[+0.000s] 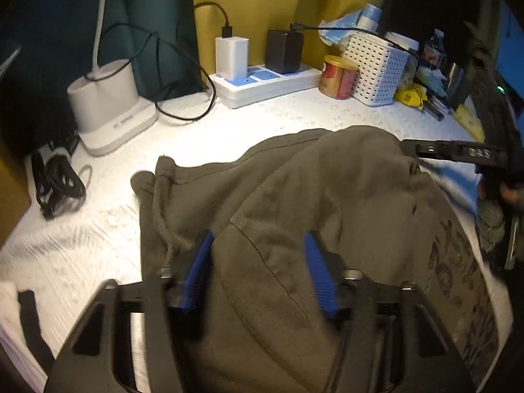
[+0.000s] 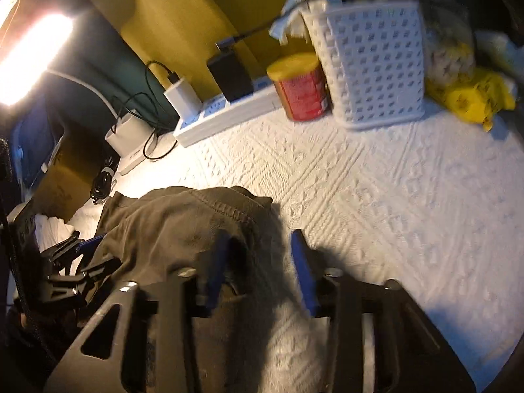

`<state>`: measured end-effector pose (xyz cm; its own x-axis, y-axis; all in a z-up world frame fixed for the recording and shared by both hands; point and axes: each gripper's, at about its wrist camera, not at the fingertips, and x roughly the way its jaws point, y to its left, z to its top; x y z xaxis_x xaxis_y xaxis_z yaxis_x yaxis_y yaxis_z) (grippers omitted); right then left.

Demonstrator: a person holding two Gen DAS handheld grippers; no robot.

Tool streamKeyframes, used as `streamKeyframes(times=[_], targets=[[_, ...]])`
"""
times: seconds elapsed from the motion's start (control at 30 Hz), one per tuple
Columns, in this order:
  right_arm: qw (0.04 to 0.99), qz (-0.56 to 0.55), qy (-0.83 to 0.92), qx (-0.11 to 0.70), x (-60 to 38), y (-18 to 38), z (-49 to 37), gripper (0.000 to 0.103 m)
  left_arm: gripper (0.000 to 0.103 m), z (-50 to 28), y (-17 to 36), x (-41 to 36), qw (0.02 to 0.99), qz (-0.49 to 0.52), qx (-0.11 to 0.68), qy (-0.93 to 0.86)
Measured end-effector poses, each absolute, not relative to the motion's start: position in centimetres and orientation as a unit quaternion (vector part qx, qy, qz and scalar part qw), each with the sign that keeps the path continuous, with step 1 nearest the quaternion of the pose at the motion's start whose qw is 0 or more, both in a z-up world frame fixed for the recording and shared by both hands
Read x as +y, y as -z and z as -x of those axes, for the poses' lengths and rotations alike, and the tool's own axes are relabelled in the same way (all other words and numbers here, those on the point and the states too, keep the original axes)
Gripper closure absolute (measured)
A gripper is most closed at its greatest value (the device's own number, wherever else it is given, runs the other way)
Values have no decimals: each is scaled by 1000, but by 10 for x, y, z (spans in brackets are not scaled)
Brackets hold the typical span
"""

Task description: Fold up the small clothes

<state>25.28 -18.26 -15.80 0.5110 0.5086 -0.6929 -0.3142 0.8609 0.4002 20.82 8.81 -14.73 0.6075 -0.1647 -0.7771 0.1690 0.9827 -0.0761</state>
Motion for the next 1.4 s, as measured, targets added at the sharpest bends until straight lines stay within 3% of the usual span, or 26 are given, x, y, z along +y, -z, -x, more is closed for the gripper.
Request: streamKeyframes(times=[0.03,0.1,0.17,0.33,0.53,0.63,0.7,0.77,0.8,0.87,0.9,0.93,1.4], targets=[[854,-125,-248,441,-181,163,-258,77,96,-208,147,90,895,-3,436,97],[849,-136,-257,442,-178,165,-263,88,97,-207,142,93,897,-1,431,97],[853,-129,-262,432,-173,159,-266,91,98,-203,132,96,904,-5,418,90],[876,-85,-272,388,-159,134,-266,91,98,-201,113,111,916,2,395,75],[879,-24,-258,400,-130,146,-270,90,98,-209,141,128,900,10,432,58],[884,-1,-251,394,-125,145,-266,84,97,-205,145,132,898,24,436,54],[887,13,-242,392,-123,144,-264,72,94,-204,142,132,897,30,438,48],[889,17,-234,393,-125,142,-262,69,92,-203,137,132,898,36,437,44],[890,16,-232,393,-126,141,-260,68,85,-201,134,132,898,37,437,38],[892,16,-228,390,-129,136,-253,66,63,-193,128,134,901,47,430,35],[893,16,-228,389,-130,134,-249,64,46,-190,126,136,902,53,426,35],[893,15,-227,388,-132,132,-245,62,40,-183,122,137,905,62,419,35],[895,19,-227,383,-141,118,-169,61,40,-113,114,111,902,81,421,59]])
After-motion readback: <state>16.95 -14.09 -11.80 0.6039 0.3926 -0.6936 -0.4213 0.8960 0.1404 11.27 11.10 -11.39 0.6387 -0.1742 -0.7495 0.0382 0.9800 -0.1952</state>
